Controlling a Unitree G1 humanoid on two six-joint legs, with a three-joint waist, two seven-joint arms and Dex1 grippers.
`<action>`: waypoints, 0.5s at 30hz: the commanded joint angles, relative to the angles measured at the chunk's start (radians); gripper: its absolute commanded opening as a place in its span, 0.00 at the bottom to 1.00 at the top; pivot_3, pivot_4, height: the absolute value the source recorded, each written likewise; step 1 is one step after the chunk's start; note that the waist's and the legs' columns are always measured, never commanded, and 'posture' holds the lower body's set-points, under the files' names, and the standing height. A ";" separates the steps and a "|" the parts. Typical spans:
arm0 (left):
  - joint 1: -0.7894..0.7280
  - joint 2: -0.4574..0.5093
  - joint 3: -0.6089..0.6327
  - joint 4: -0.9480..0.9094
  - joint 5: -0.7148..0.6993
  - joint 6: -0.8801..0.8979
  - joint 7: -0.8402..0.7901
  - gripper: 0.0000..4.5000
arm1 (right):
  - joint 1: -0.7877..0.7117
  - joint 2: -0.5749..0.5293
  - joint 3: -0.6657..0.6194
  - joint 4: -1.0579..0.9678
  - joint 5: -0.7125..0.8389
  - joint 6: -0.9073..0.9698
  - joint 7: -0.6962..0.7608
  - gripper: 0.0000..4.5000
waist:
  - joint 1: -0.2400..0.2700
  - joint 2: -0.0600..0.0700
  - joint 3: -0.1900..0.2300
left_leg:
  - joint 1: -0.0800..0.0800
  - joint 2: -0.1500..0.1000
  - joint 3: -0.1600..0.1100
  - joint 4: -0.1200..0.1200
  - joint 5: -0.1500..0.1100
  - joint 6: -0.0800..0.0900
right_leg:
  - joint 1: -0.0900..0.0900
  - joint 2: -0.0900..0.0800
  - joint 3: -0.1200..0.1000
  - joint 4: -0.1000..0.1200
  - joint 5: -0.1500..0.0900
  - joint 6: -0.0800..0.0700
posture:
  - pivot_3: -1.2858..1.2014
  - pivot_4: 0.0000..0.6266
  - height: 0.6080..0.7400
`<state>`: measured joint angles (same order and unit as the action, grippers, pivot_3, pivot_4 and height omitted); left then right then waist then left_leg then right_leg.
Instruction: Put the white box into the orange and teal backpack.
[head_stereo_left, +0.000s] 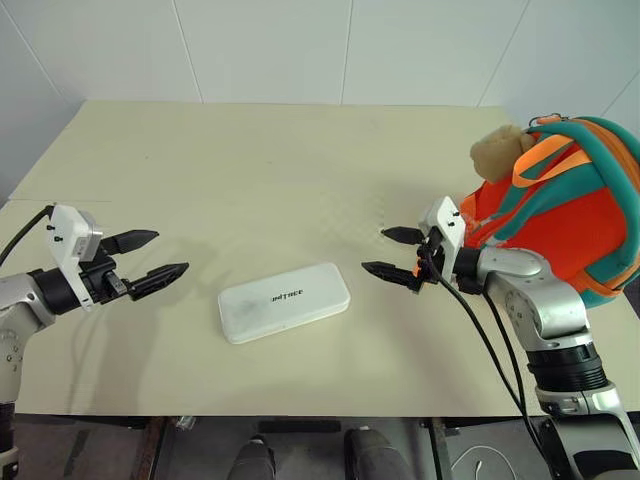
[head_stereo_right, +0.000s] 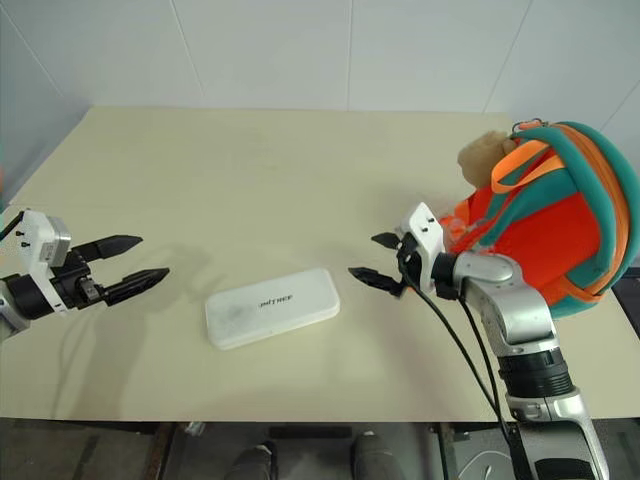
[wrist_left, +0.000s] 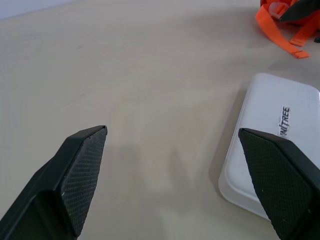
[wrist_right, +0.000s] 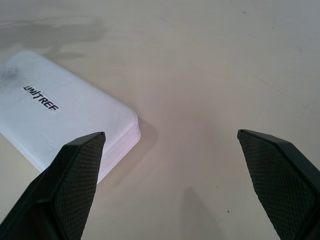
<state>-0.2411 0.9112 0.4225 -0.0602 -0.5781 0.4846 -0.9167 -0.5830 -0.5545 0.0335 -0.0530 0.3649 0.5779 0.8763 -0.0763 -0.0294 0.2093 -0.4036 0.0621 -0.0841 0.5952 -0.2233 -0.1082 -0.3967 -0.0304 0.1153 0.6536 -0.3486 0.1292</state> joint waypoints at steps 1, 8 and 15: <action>-0.029 0.016 0.001 0.007 0.010 -0.021 -0.012 1.00 | -0.026 0.020 -0.018 -0.020 0.010 -0.018 -0.022 0.99 | -0.002 0.000 0.000 | 0.000 0.000 0.000 0.000 0.000 0.000 | 0.000 0.000 0.000 0.000 0.000 0.000 | 0.52 0.24 1.00; 0.029 0.001 0.035 -0.039 0.004 -0.020 0.008 1.00 | -0.071 0.056 0.021 0.020 -0.047 -0.019 -0.078 0.99 | -0.005 0.000 0.000 | 0.000 0.001 0.000 0.000 0.000 0.000 | 0.000 0.001 0.001 0.000 0.000 0.000 | 0.52 0.24 1.00; 0.068 0.003 0.060 -0.062 -0.006 -0.015 0.019 1.00 | -0.057 0.064 0.046 -0.028 -0.073 -0.002 -0.120 0.99 | 0.000 0.000 0.000 | 0.000 0.001 0.001 0.000 0.000 0.000 | -0.001 0.001 0.001 0.000 0.000 0.000 | 0.52 0.24 1.00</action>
<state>-0.1807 0.9094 0.4357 -0.0803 -0.5744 0.4761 -0.9029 -0.6422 -0.4928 0.0788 -0.0277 0.2937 0.5738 0.7654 -0.0761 -0.0293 0.2093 -0.4037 0.0630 -0.0834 0.5951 -0.2235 -0.1083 -0.3973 -0.0295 0.1161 0.6538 -0.3487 0.1289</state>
